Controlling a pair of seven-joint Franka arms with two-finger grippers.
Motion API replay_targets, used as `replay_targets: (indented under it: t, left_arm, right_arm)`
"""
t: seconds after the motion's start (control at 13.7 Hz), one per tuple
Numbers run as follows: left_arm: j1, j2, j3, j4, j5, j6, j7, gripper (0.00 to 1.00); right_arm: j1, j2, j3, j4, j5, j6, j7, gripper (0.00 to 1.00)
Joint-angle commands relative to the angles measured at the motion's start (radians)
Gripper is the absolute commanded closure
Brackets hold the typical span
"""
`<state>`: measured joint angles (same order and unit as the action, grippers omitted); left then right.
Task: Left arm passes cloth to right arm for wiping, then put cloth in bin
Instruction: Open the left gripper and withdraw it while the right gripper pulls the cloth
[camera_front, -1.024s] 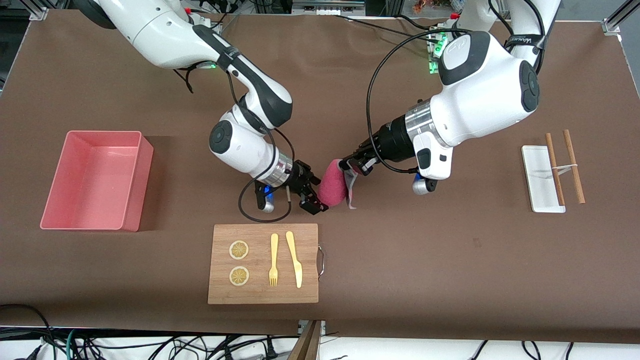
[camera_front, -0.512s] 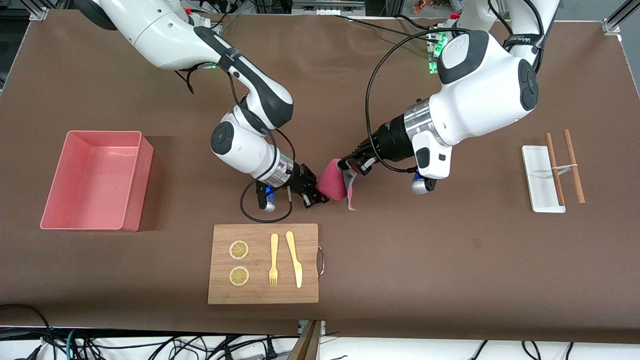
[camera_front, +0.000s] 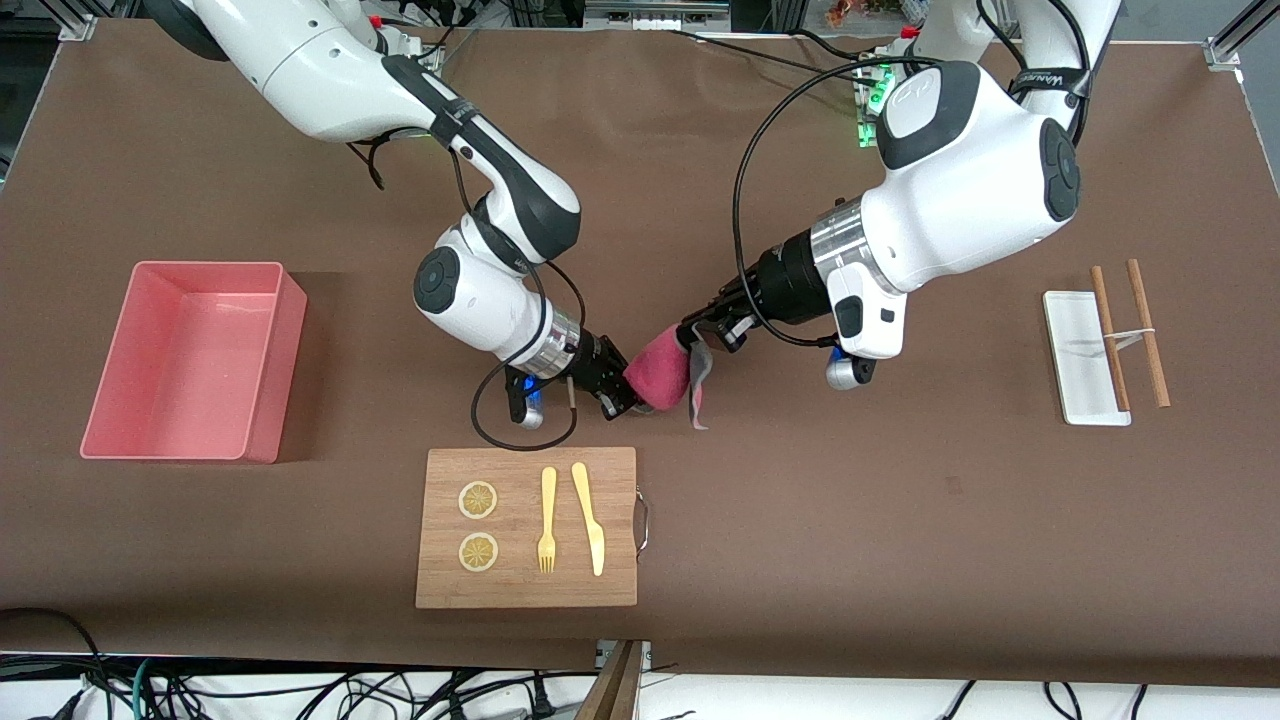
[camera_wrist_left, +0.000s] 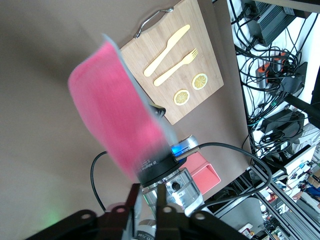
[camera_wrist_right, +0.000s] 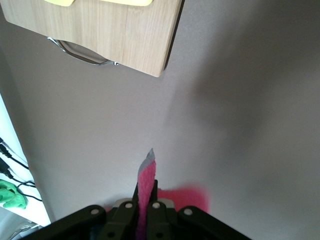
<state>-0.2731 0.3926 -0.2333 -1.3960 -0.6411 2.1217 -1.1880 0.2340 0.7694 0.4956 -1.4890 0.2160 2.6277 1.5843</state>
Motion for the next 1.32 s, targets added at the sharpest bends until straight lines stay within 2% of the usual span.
replay_targets:
  t: [0.0,0.29,0.51,0.73,1.02,1.24]
  left_arm:
    - [0.005,-0.009,0.008,0.025,-0.012,-0.028,-0.034,0.00]
    - [0.067,-0.030,0.022,0.025,0.013,-0.195,-0.035,0.00]
    - [0.133,-0.060,0.020,0.026,0.131,-0.351,-0.004,0.00]
    - [0.184,-0.073,0.022,0.026,0.228,-0.434,0.086,0.00]
    - [0.264,-0.106,0.022,0.028,0.369,-0.572,0.348,0.00]
    - [0.324,-0.127,0.022,0.028,0.478,-0.643,0.552,0.00]
  right_arm:
    - [-0.007,-0.010,0.008,0.003,-0.009,-0.060,-0.009,1.00]
    - [-0.005,-0.032,0.014,0.003,-0.047,-0.214,-0.001,1.00]
    - [-0.005,-0.041,0.015,-0.003,-0.119,-0.377,-0.003,1.00]
    - [-0.007,-0.038,0.005,-0.027,-0.205,-0.535,-0.085,1.00]
    - [-0.019,-0.039,-0.095,-0.056,-0.237,-0.669,-0.268,1.00]
    - [-0.025,-0.055,-0.227,-0.053,-0.242,-0.753,-0.473,1.00]
